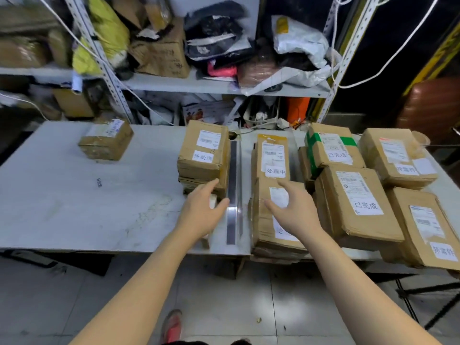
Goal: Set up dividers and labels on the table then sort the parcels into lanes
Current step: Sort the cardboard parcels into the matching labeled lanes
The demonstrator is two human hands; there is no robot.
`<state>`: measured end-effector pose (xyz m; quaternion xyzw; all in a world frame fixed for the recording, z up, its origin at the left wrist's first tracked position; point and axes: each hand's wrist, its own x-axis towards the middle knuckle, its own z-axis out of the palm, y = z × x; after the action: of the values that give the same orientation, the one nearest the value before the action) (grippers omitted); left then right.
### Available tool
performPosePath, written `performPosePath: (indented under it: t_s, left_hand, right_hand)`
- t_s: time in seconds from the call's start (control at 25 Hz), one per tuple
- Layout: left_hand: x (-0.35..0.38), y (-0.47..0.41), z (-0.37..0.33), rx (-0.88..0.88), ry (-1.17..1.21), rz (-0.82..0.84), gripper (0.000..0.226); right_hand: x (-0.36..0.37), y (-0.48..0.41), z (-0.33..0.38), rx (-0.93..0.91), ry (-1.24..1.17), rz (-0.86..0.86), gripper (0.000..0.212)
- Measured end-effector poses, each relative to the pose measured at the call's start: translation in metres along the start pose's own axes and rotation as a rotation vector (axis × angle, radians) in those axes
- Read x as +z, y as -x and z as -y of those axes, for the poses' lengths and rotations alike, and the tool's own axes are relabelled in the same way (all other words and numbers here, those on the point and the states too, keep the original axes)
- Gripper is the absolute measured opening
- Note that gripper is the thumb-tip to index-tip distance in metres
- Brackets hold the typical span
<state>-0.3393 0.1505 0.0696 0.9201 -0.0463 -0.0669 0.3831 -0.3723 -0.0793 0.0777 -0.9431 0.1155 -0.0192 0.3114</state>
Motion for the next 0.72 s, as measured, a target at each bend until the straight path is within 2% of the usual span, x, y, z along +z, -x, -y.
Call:
performPosePath:
  t_s: [0.12,0.32,0.52,0.72]
  left_hand:
    - [-0.063,-0.020,0.028,0.010,-0.242,-0.107,0.068]
    - [-0.164,-0.054,0.095,0.005,-0.528,-0.162,0.071]
    - [-0.251,-0.091,0.175,-0.111,-0.552,-0.077,0.078]
    - [-0.314,-0.123,0.239,-0.125,-0.604,-0.048,0.078]
  right_hand:
    - [0.018,-0.029,0.059,-0.147,0.077,0.039,0.066]
    - [0.072,-0.069,0.166,-0.290,0.169,0.103,0.066]
    - [0.136,-0.100,0.271,-0.377,0.312,0.100,0.068]
    - [0.194,-0.127,0.345,-0.353,0.315,0.168,0.068]
